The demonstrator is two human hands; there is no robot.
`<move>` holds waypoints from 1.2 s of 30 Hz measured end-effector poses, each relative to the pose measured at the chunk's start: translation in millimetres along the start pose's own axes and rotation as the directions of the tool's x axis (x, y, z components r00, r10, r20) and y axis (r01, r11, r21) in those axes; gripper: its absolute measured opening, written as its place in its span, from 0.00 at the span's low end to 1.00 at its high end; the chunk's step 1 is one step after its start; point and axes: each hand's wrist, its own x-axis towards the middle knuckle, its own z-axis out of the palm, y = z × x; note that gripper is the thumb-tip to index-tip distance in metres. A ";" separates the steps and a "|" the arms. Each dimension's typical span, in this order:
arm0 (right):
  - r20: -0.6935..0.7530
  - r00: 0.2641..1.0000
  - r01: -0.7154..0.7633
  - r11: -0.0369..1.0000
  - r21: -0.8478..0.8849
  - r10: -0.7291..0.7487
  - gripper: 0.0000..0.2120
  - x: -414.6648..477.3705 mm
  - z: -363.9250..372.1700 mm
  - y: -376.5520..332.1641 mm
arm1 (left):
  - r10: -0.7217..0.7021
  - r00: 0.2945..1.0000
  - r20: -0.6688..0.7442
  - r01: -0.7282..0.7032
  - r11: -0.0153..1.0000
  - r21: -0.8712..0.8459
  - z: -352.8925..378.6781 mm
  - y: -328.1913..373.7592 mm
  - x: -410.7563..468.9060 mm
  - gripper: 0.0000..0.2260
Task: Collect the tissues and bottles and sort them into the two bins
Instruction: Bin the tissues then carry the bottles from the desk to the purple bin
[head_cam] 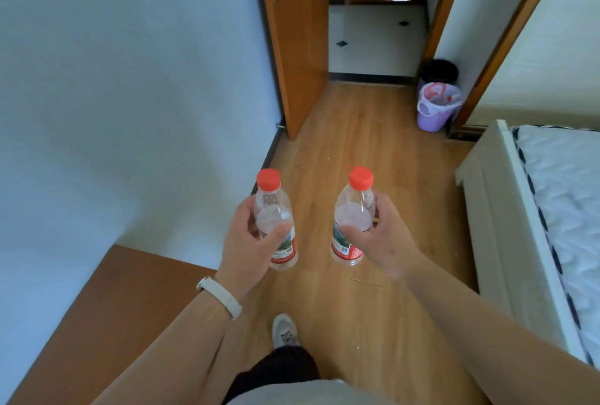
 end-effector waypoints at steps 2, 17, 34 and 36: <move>-0.024 1.000 -0.018 0.999 -0.034 0.017 0.26 19.7 -3.5 4.2 | 0.002 1.000 0.022 -0.002 1.000 -0.001 7.4 -3.3 28.2 0.18; -0.212 0.970 -0.148 0.980 -0.131 0.118 0.25 247.3 -12.6 -41.8 | 0.035 0.984 0.176 -0.013 0.992 -0.127 32.2 -5.6 292.0 0.20; -0.447 0.884 -0.172 0.984 -0.045 0.134 0.24 377.2 -116.3 -36.1 | 0.147 0.899 0.413 -0.098 0.985 -0.139 161.1 51.0 466.3 0.21; -0.440 0.886 -0.176 0.984 -0.023 0.148 0.24 402.5 -135.5 -24.1 | 0.142 0.898 0.417 -0.105 0.988 -0.111 185.8 58.2 483.9 0.21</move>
